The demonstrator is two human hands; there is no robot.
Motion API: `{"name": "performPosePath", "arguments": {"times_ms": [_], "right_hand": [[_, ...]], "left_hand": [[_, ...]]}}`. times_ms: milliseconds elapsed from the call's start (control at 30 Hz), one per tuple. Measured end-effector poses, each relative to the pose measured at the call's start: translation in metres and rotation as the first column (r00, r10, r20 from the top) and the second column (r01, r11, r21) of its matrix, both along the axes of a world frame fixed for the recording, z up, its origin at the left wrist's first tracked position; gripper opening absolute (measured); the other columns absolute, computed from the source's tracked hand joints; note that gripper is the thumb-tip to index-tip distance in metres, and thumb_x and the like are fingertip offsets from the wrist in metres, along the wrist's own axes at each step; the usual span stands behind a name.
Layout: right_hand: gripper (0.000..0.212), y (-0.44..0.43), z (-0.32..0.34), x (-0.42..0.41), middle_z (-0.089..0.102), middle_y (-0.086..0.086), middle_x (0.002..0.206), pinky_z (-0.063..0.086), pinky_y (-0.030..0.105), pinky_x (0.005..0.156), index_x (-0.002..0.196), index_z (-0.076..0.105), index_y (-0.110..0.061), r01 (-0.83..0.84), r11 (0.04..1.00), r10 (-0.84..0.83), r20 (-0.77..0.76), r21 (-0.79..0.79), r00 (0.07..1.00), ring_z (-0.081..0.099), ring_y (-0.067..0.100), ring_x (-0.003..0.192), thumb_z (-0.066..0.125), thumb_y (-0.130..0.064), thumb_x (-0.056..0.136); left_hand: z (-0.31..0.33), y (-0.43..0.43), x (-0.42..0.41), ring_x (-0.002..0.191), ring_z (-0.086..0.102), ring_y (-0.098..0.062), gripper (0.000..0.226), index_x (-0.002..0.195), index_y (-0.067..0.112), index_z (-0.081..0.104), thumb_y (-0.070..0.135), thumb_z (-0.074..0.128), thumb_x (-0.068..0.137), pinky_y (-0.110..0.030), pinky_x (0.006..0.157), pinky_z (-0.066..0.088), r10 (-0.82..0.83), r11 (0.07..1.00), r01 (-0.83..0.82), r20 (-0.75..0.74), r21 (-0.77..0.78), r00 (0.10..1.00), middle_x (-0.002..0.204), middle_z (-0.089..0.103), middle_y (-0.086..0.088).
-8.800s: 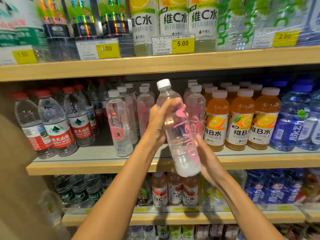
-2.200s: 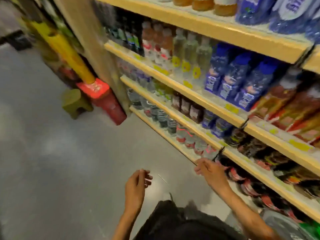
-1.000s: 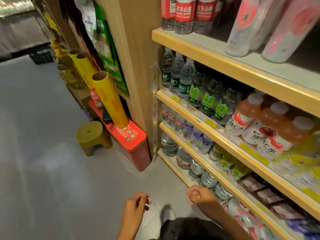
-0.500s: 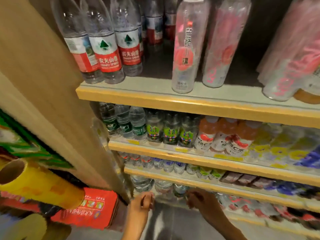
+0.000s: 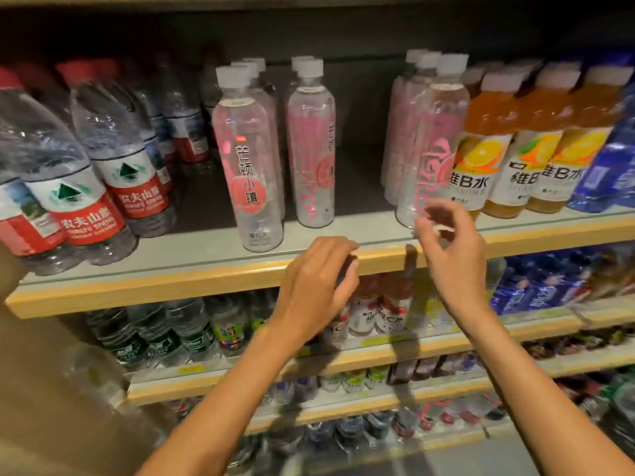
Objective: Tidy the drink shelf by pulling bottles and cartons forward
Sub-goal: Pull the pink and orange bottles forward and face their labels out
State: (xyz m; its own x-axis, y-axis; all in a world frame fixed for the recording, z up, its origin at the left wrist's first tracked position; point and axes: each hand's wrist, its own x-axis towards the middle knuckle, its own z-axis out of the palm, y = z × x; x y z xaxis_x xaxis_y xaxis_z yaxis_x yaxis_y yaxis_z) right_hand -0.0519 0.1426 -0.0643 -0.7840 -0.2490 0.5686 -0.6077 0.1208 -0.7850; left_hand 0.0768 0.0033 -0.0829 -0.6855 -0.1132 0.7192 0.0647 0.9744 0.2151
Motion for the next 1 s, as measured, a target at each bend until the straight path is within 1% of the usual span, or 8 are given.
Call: {"name": "performPosePath", "arguments": {"times_ms": [167, 300, 600, 700, 767, 833, 933, 1000], "right_hand": [[0.048, -0.026, 0.004, -0.024, 0.049, 0.016, 0.123, 0.038, 0.032, 0.096, 0.127, 0.045, 0.000, 0.255, 0.967, -0.251, -0.096, 0.028, 0.963, 0.048, 0.025, 0.113, 0.066, -0.016, 0.087], [0.064, -0.038, 0.001, -0.036, 0.046, 0.017, 0.131, 0.035, 0.034, 0.098, 0.135, 0.038, 0.000, 0.343, 0.937, -0.341, -0.044, 0.064, 0.939, 0.043, 0.030, 0.123, 0.067, -0.029, 0.086], [0.066, -0.060, 0.001, -0.043, 0.046, 0.016, 0.120, 0.038, 0.036, 0.091, 0.123, 0.045, -0.002, 0.491, 0.864, -0.479, -0.123, 0.111, 0.869, 0.044, 0.031, 0.115, 0.071, -0.041, 0.077], [0.062, -0.062, 0.001, -0.046, 0.051, 0.011, 0.111, 0.035, 0.028, 0.084, 0.114, 0.044, -0.001, 0.425, 0.904, -0.419, -0.094, 0.053, 0.903, 0.050, 0.029, 0.105, 0.073, -0.037, 0.073], [0.057, -0.063, 0.002, -0.046, 0.050, -0.004, 0.091, 0.032, 0.020, 0.066, 0.108, 0.039, -0.003, 0.347, 0.938, -0.348, -0.048, -0.013, 0.936, 0.054, 0.026, 0.087, 0.075, -0.031, 0.073], [0.054, -0.063, 0.005, -0.046, 0.042, -0.014, 0.079, 0.030, 0.020, 0.061, 0.103, 0.033, -0.009, 0.279, 0.959, -0.281, -0.018, -0.056, 0.960, 0.050, 0.021, 0.075, 0.076, -0.025, 0.074], [0.060, -0.057, 0.012, -0.047, 0.053, 0.002, 0.098, 0.034, 0.014, 0.068, 0.114, 0.036, -0.005, 0.150, 0.989, -0.150, -0.008, -0.009, 0.989, 0.050, 0.017, 0.086, 0.077, -0.024, 0.074], [0.064, -0.050, 0.016, -0.043, 0.052, 0.003, 0.100, 0.028, 0.009, 0.068, 0.119, 0.041, -0.004, 0.104, 0.994, -0.103, -0.014, 0.028, 0.995, 0.049, 0.017, 0.086, 0.078, -0.026, 0.071]], "left_hand": [[0.009, -0.028, -0.039, 0.093, 0.060, -0.029, 0.039, 0.108, 0.003, 0.063, 0.035, 0.044, 0.096, -0.041, 0.077, 0.050, 0.051, 0.902, 0.062, 0.248, -0.427, 0.967, 0.106, 0.064, -0.013], [-0.002, -0.032, -0.046, 0.090, 0.059, -0.025, 0.042, 0.107, 0.007, 0.062, 0.040, 0.038, 0.099, -0.038, 0.068, 0.050, 0.126, 0.843, 0.003, 0.203, -0.538, 0.971, 0.105, 0.064, -0.009], [-0.011, -0.034, -0.046, 0.088, 0.061, -0.025, 0.038, 0.105, 0.005, 0.064, 0.036, 0.042, 0.099, -0.037, 0.066, 0.052, 0.102, 0.830, -0.036, 0.087, -0.556, 0.991, 0.104, 0.066, -0.010], [-0.012, -0.033, -0.046, 0.086, 0.061, -0.024, 0.037, 0.103, 0.005, 0.065, 0.034, 0.041, 0.099, -0.036, 0.065, 0.051, 0.097, 0.838, -0.044, 0.069, -0.544, 0.993, 0.102, 0.066, -0.010], [-0.012, -0.032, -0.046, 0.085, 0.061, -0.023, 0.037, 0.102, 0.006, 0.065, 0.034, 0.042, 0.099, -0.035, 0.064, 0.051, 0.102, 0.838, -0.049, 0.067, -0.544, 0.992, 0.101, 0.066, -0.009], [-0.011, -0.031, -0.046, 0.084, 0.061, -0.022, 0.035, 0.100, 0.007, 0.066, 0.035, 0.044, 0.097, -0.034, 0.064, 0.051, 0.112, 0.838, -0.061, 0.062, -0.542, 0.992, 0.100, 0.067, -0.007], [-0.005, -0.028, -0.043, 0.087, 0.062, -0.020, 0.037, 0.101, 0.009, 0.066, 0.038, 0.044, 0.095, -0.034, 0.066, 0.052, 0.134, 0.872, -0.065, 0.108, -0.486, 0.985, 0.102, 0.067, -0.003], [0.002, -0.024, -0.040, 0.094, 0.061, -0.020, 0.037, 0.105, 0.012, 0.066, 0.040, 0.044, 0.094, -0.034, 0.071, 0.051, 0.120, 0.938, -0.053, 0.178, -0.343, 0.977, 0.106, 0.067, -0.001]]}}
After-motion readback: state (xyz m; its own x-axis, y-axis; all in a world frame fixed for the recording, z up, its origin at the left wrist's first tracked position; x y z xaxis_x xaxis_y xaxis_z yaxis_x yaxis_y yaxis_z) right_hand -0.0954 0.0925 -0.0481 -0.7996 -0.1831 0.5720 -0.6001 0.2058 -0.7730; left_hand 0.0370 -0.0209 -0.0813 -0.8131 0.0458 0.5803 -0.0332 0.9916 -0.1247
